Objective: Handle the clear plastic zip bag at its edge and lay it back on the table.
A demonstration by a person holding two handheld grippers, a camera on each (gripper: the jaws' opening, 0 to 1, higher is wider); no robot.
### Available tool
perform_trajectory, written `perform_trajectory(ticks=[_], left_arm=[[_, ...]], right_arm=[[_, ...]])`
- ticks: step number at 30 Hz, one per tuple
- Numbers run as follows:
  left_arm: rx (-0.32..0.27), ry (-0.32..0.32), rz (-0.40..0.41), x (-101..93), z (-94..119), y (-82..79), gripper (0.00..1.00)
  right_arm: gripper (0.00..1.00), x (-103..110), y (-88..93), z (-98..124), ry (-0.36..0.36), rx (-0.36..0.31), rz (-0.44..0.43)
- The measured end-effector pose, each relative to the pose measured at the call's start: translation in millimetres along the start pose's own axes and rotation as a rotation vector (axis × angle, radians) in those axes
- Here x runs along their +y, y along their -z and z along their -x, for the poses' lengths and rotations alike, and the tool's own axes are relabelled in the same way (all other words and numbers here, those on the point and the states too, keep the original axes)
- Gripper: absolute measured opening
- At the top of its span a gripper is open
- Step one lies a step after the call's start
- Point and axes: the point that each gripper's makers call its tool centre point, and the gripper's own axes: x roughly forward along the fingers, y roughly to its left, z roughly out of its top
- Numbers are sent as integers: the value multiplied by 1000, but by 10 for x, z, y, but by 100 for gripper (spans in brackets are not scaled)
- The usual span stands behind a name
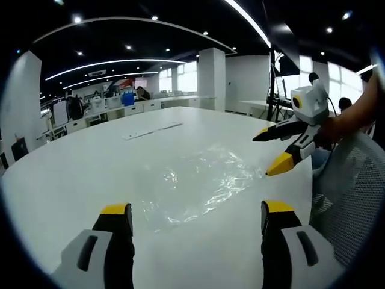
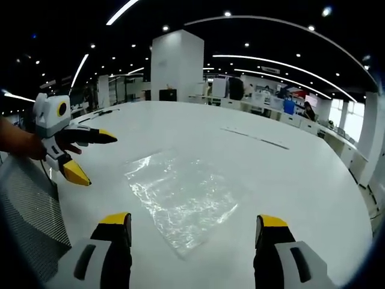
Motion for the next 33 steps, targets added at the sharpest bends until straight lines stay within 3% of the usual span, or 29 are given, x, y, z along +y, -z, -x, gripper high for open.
perform_trajectory(ticks=[9,19,27,33], left_arm=[[6,6,-3,4,-21,28,88],[10,11,-15,-36,-22,8,88],[1,9,-18,-22,-15,-14,88],[-3,11,-27,-23,-7,-24,88]], right_arm=[[84,-45,10,-13,12,-4,-11],[82,-180,-60,13,43,-41,-118],[77,-190,-150,-10,38,-36,-88],[69,-241,-70,-61,33,-12,-97]])
